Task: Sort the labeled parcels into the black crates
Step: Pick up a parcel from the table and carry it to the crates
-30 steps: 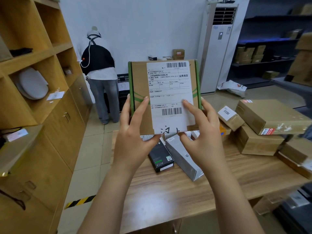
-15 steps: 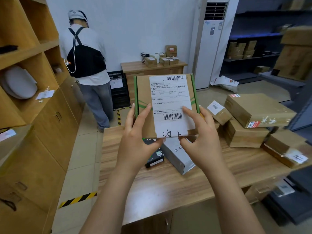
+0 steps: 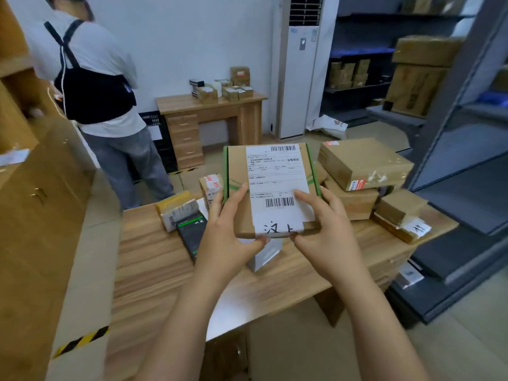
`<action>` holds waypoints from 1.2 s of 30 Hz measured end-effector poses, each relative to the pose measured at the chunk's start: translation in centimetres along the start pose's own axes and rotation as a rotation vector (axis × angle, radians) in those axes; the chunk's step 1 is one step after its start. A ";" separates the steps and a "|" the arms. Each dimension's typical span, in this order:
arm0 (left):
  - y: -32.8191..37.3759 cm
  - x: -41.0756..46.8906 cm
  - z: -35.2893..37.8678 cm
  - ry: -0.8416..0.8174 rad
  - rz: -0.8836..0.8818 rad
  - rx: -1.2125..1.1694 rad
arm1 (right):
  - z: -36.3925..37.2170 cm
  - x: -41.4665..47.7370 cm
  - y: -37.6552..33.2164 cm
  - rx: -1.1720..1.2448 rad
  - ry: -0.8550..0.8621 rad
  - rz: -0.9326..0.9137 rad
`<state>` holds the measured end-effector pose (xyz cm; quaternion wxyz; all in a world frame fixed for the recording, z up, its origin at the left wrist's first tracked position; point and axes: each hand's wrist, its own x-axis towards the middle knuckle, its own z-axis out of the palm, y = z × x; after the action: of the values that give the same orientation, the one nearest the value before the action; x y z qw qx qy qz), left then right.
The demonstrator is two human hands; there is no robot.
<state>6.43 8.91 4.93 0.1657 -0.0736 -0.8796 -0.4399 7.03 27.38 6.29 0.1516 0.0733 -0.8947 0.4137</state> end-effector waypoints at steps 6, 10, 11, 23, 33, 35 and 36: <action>0.2 0.9 2.7 -0.088 0.020 -0.076 | -1.6 -1.2 1.3 -0.044 0.015 0.088; 0.2 2.2 3.6 -0.177 0.031 -0.088 | -1.7 -1.3 1.7 -0.086 0.080 0.156; 0.1 2.6 3.8 -0.198 0.041 -0.100 | -1.6 -1.4 1.7 -0.095 0.095 0.176; -4.0 5.4 2.8 -0.424 0.219 -0.169 | 3.7 -3.0 -0.2 -0.159 0.326 0.317; -4.1 3.3 2.6 -0.672 0.420 -0.301 | 6.6 -9.5 -3.2 -0.233 0.609 0.501; -3.6 2.0 3.2 -0.728 0.451 -0.332 | 6.4 -11.4 -3.8 -0.259 0.658 0.564; -3.3 1.3 3.5 -0.756 0.464 -0.351 | 6.2 -12.5 -4.1 -0.277 0.681 0.593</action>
<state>3.55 9.70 0.95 -0.0870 -0.4499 -0.7510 -0.4755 18.54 20.04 1.28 0.3198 -0.3462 -0.8232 0.3164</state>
